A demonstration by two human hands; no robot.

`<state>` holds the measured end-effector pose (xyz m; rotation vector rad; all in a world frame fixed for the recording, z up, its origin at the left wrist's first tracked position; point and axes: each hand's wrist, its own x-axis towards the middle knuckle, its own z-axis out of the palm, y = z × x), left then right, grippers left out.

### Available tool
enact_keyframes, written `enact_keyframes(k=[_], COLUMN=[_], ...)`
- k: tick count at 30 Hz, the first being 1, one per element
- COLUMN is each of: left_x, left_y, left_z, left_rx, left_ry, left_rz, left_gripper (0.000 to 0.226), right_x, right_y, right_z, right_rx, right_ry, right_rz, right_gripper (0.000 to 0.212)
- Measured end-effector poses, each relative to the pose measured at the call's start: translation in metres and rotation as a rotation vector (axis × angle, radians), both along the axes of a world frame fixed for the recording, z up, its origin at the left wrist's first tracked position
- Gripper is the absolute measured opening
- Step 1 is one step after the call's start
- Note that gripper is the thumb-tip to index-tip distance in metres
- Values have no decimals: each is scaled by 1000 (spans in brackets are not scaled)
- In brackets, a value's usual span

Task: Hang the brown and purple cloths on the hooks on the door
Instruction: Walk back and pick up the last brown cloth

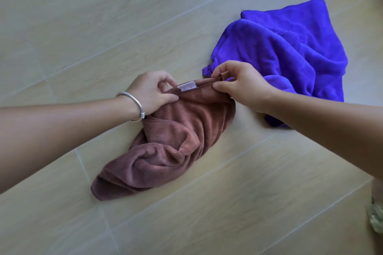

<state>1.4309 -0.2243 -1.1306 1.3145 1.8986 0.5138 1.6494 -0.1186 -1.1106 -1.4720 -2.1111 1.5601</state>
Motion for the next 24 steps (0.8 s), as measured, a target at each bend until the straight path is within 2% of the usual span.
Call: enact_keyframes(k=[4,8,11,15,19,21,24], left_x=[-6,-12,-18,-20,-6,5,18], left_y=[-3,-14,-17,-12,2,12,26], left_z=[-3,-11,-14,-11,0,9,21], left_rx=[-125,-267,-244,-166,-125,-69,28], left_ry=[-189,-360,-373,-340,-547,-572,-572], left_rz=[-25,-69,-36,16,37,44,85], left_gripper=[7,7,12,12,16,11,12], right_x=[-1,-5,-9,-12,-21,-24,-27], right_y=[7,13,14,16,18,17,13], right_z=[3,4,3,9,18,22,24], right_rx=[273,338,211,-147,-394,-440,-379], right_ry=[-51,-47,-15,174,304,339,360], right_rz=[39,45,-26,-178,-186,-162,-129], right_gripper=[10,11,18,25,30,31,30])
